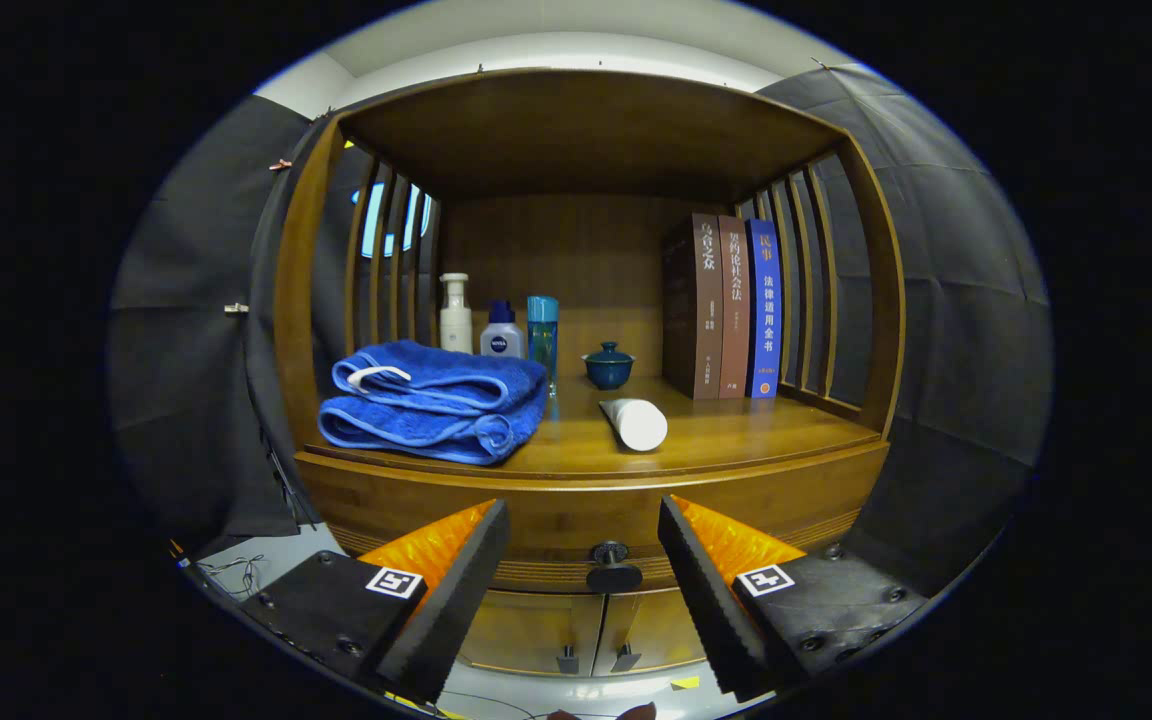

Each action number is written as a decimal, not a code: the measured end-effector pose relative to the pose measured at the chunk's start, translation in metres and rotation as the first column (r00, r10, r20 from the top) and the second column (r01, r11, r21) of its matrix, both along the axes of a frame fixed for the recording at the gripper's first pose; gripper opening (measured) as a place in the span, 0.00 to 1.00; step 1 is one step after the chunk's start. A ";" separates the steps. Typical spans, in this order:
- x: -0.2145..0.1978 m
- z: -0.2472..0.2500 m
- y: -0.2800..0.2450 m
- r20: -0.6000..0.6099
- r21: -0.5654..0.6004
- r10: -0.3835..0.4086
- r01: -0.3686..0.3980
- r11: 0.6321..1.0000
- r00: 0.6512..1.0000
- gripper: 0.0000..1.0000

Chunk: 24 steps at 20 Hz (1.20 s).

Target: Pull open the drawer, take out the items inside it, and place them on the countertop above the cabinet.

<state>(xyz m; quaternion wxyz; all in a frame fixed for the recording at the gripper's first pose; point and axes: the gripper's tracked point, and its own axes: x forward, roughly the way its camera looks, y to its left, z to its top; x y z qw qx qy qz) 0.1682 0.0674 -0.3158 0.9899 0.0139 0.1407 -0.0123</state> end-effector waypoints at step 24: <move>-0.117 0.217 0.015 0.101 0.038 0.079 -0.084 0.996 0.992 0.98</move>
